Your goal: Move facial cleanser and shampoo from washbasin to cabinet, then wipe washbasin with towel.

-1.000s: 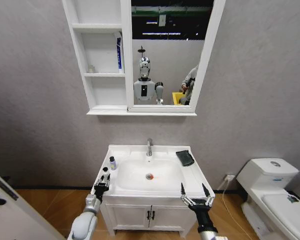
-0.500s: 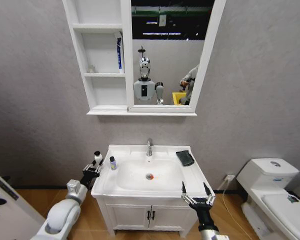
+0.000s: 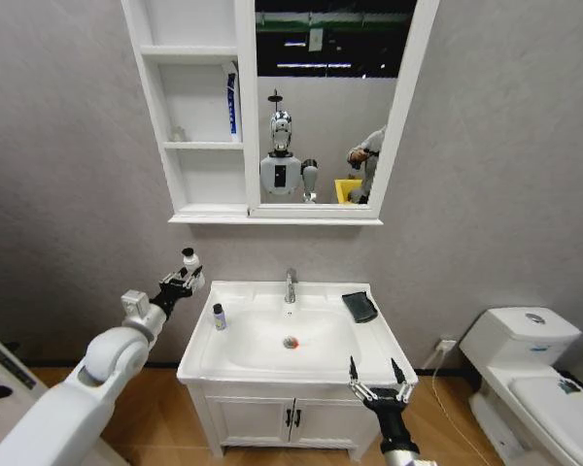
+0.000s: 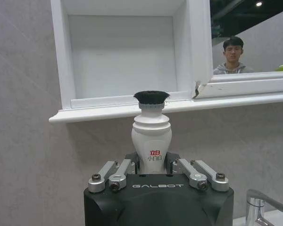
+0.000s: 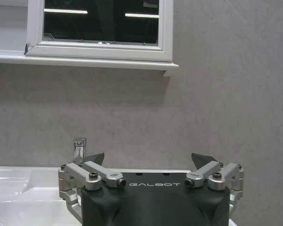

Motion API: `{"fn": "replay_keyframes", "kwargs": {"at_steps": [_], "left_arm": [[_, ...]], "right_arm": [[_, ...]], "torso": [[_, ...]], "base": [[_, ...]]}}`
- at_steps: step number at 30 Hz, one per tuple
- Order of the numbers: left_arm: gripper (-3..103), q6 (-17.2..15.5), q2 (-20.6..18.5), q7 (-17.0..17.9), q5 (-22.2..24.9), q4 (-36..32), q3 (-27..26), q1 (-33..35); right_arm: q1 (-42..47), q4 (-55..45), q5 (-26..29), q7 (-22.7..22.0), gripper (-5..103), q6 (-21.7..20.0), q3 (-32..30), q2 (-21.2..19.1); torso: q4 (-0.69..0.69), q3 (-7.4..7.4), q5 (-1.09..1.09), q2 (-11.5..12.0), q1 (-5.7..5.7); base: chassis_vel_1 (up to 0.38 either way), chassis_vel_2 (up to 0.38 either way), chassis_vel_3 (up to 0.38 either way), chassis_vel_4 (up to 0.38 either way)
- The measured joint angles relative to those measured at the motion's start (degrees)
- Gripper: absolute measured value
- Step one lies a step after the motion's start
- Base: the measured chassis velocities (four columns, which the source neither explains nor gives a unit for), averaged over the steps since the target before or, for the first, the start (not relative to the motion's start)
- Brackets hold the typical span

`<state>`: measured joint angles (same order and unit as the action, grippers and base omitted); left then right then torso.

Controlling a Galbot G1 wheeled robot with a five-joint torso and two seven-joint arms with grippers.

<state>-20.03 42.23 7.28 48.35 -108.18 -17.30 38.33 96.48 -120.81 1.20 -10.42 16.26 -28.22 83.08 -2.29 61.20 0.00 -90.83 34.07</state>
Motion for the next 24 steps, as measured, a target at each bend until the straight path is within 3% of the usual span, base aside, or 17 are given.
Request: {"fn": "replay_keyframes", "kwargs": {"at_steps": [3,5,7,8,12,18,24], "left_arm": [[29,-0.66,-1.14,0.03,1.50,1.34,1.63,-2.90],[29,-3.34,-3.28,-0.05,6.21,4.48,5.98,-9.98],[29,-4.67,-3.77,-0.04,7.79,5.80,7.42,-12.82],[29,-6.76,-4.30,-0.02,10.21,8.43,10.59,-18.33],[29,-8.26,-4.07,0.42,12.46,12.66,15.42,-26.03],[29,-10.97,0.13,1.40,14.72,20.14,22.89,-40.62],[29,-11.89,3.91,1.85,14.88,24.31,26.84,-47.27]], "right_arm": [[0.03,0.16,0.13,0.00,100,0.16,-0.24,-0.12],[0.24,0.76,0.33,-0.02,100,0.76,-0.51,-0.16],[0.44,1.14,0.36,-0.03,100,1.04,-0.48,-0.05],[0.71,1.97,0.27,-0.04,100,1.68,-0.29,0.24],[0.91,3.04,0.11,-0.03,100,2.44,0.09,0.50],[0.91,3.85,0.31,-0.03,100,3.21,-0.01,0.35],[0.85,4.10,0.82,-0.04,100,3.47,-0.46,0.01]], "torso": [[-0.01,0.00,-0.01,0.00,0.01],[0.01,0.00,-0.02,0.00,0.01],[0.00,0.00,-0.02,0.00,0.01],[0.01,-0.01,0.01,0.00,0.00],[-0.02,0.00,0.00,0.00,0.01],[-0.02,0.00,0.01,0.00,0.01],[0.01,0.00,0.01,0.00,0.01]], "base": [[0.000,0.000,0.000,0.000],[0.000,0.000,0.000,0.000],[0.000,0.000,0.000,0.000],[0.000,0.000,0.000,0.000],[0.000,0.000,0.000,0.000],[0.000,0.000,0.000,0.000],[0.000,0.000,0.000,0.000]]}}
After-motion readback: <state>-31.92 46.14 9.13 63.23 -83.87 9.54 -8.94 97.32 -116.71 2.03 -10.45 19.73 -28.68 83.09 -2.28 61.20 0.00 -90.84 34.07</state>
